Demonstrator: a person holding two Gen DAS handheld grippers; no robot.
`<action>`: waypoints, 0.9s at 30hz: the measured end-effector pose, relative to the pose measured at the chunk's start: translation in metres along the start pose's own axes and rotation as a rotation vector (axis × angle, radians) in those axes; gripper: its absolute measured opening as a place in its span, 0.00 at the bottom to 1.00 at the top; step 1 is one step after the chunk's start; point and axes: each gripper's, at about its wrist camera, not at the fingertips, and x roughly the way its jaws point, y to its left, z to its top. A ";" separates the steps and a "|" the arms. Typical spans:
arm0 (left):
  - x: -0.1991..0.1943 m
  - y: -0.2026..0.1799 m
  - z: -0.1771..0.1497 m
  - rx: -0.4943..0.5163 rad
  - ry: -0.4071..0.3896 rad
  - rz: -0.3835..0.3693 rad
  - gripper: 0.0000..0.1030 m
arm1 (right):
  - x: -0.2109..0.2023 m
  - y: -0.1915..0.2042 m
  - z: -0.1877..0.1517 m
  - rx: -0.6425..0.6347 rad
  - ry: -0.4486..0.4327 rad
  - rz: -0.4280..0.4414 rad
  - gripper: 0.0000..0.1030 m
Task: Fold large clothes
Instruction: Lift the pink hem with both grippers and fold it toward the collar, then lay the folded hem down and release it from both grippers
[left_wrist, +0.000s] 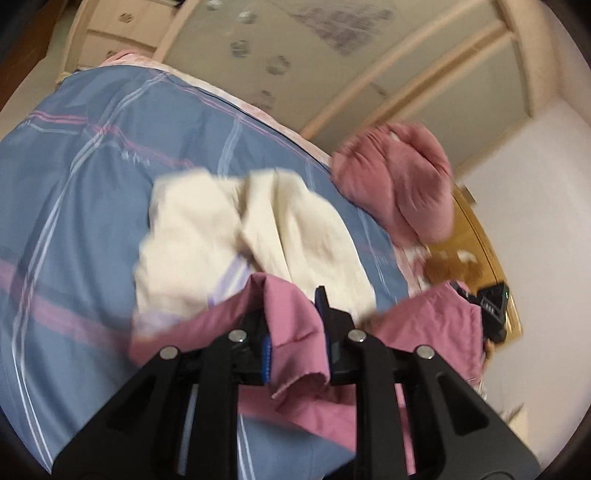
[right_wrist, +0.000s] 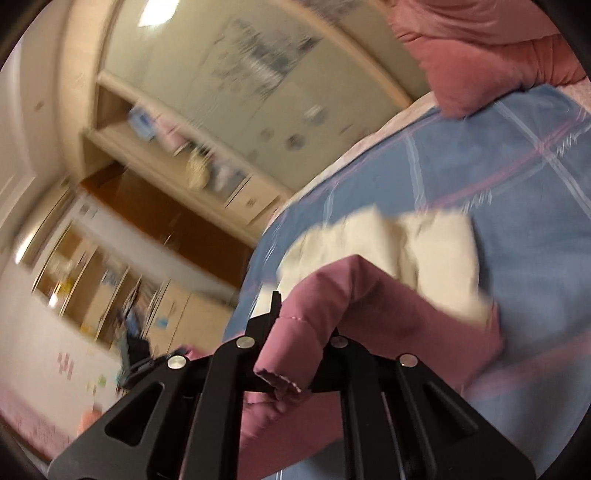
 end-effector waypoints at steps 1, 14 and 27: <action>0.012 0.007 0.029 -0.038 -0.006 0.023 0.19 | 0.013 -0.010 0.018 0.041 -0.015 -0.023 0.09; 0.147 0.131 0.123 -0.322 0.063 0.227 0.38 | 0.144 -0.132 0.060 0.208 0.071 -0.221 0.85; 0.020 0.009 0.089 -0.117 -0.198 0.143 0.75 | 0.116 0.048 -0.039 -0.506 0.013 -0.268 0.66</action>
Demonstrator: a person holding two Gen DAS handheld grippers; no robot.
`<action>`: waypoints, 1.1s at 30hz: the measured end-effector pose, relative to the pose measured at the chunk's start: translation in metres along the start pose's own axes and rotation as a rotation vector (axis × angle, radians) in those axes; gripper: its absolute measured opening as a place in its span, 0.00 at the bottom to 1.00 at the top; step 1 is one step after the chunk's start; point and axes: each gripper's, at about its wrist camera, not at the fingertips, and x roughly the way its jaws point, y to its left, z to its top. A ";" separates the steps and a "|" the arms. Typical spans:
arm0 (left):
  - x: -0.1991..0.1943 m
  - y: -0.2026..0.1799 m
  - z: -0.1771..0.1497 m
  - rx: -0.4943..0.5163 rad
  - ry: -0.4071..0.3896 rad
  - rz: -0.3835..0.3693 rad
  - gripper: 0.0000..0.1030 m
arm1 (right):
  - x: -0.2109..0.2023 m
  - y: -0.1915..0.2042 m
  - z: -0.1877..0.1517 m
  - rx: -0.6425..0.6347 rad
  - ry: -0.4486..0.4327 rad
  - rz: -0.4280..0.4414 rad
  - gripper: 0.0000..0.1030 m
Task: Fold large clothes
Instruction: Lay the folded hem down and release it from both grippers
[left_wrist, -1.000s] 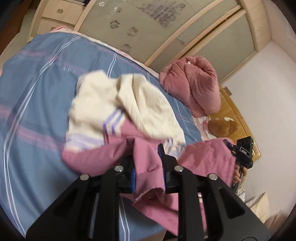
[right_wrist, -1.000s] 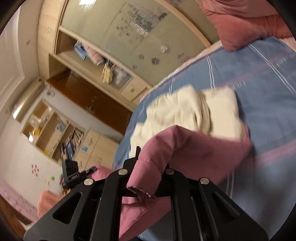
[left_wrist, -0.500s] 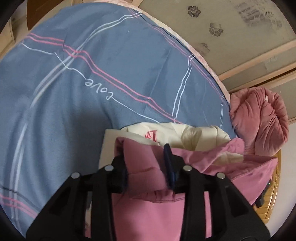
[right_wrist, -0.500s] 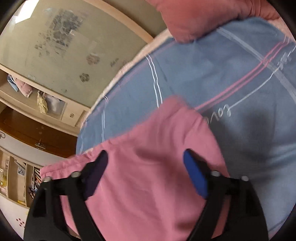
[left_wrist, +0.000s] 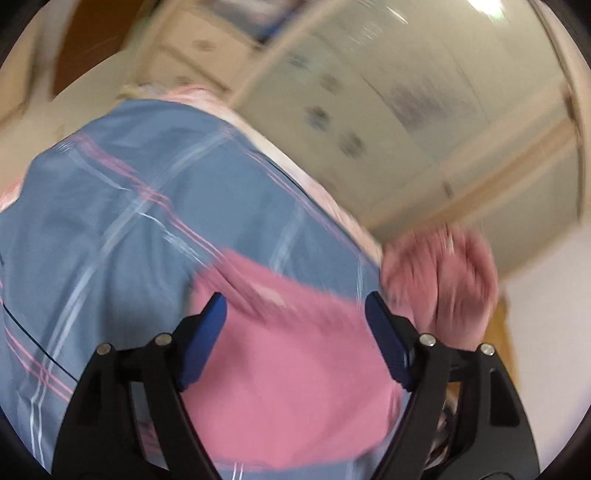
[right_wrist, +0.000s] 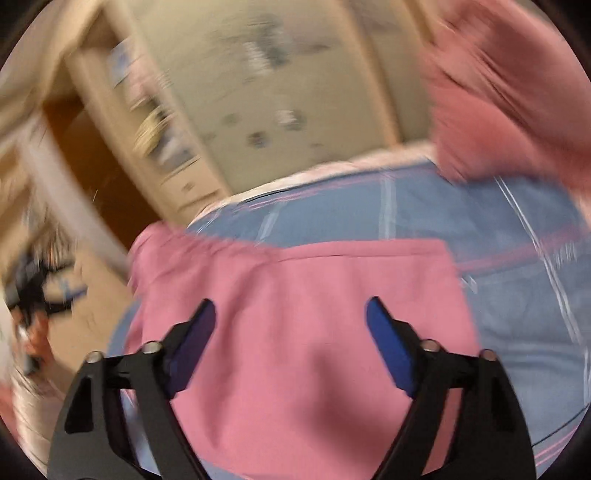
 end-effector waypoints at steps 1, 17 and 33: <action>0.004 -0.014 -0.013 0.051 0.012 0.000 0.75 | 0.008 0.023 -0.006 -0.055 0.016 0.012 0.58; 0.258 -0.083 -0.081 0.502 0.152 0.575 0.72 | 0.198 0.026 -0.016 -0.163 0.213 -0.258 0.53; 0.241 -0.097 -0.061 0.553 0.116 0.652 0.58 | 0.146 -0.060 0.038 0.071 0.170 -0.387 0.54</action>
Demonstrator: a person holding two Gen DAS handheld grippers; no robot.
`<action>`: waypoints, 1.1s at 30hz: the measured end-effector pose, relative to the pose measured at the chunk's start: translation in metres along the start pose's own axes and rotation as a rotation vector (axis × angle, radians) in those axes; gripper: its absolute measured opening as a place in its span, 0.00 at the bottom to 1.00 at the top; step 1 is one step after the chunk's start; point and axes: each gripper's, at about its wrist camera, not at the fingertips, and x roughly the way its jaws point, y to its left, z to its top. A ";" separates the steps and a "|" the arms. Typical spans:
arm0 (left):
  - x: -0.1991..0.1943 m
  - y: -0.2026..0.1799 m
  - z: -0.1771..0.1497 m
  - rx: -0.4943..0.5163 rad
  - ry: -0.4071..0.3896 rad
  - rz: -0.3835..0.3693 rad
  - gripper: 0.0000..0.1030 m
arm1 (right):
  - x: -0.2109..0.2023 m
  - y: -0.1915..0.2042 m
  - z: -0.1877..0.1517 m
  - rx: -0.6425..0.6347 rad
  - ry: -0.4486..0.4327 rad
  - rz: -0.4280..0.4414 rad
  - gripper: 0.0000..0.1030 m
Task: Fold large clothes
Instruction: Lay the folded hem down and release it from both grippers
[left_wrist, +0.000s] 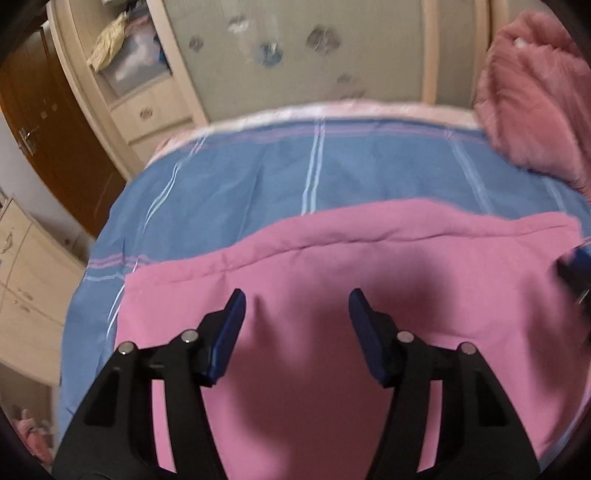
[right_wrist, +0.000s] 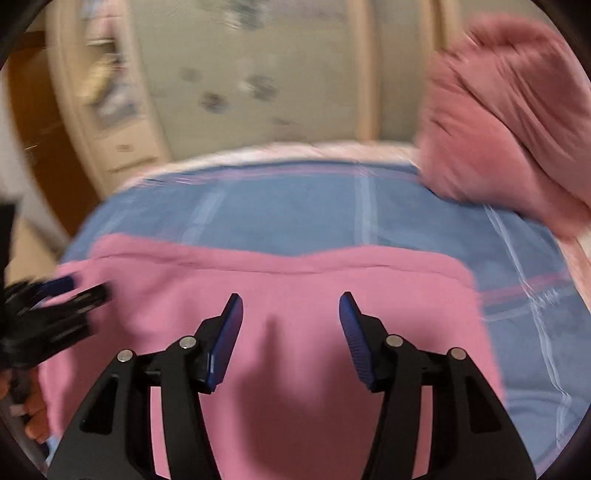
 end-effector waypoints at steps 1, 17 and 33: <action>0.015 0.004 0.000 -0.010 0.039 0.012 0.58 | 0.022 -0.017 -0.002 0.029 0.063 -0.043 0.54; -0.005 0.029 -0.015 -0.018 -0.032 0.027 0.64 | -0.023 -0.003 -0.036 -0.057 -0.043 -0.014 0.54; 0.007 0.084 -0.087 -0.077 0.071 -0.010 0.70 | 0.009 0.127 -0.057 -0.265 0.087 0.055 0.52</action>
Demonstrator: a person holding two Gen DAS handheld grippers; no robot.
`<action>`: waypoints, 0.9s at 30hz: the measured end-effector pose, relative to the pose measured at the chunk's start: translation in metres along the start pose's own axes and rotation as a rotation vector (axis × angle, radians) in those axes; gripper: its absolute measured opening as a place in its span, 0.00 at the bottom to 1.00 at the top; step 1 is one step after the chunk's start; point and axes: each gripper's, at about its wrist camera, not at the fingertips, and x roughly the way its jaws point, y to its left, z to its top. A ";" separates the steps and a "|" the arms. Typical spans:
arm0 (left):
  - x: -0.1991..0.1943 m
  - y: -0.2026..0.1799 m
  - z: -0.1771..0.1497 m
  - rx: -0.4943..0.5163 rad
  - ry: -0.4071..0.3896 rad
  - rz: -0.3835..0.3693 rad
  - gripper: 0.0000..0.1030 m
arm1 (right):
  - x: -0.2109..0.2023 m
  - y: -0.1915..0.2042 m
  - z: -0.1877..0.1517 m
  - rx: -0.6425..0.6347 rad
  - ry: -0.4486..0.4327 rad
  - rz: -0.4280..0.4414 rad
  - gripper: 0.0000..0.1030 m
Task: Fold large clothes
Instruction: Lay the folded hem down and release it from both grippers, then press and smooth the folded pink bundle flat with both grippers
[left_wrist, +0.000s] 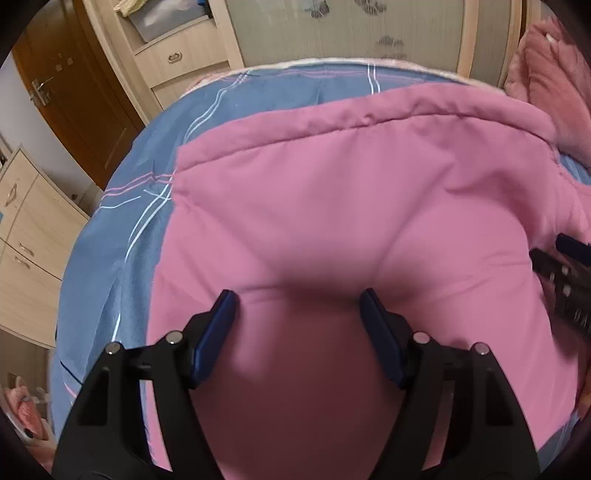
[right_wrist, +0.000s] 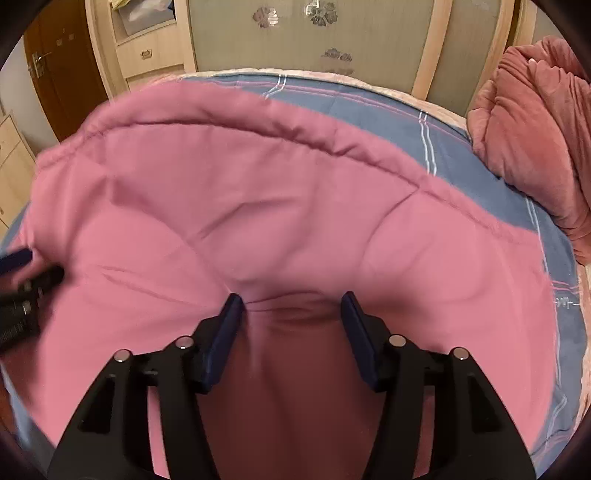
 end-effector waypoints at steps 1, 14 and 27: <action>-0.015 0.005 -0.007 -0.007 -0.031 -0.013 0.70 | -0.009 0.005 0.003 -0.007 -0.032 0.023 0.52; -0.035 0.029 -0.069 -0.098 -0.059 -0.070 0.71 | 0.066 0.049 0.073 0.006 0.089 -0.079 0.59; -0.055 0.033 -0.101 -0.173 -0.054 -0.127 0.71 | 0.082 0.172 0.069 -0.200 0.157 0.109 0.39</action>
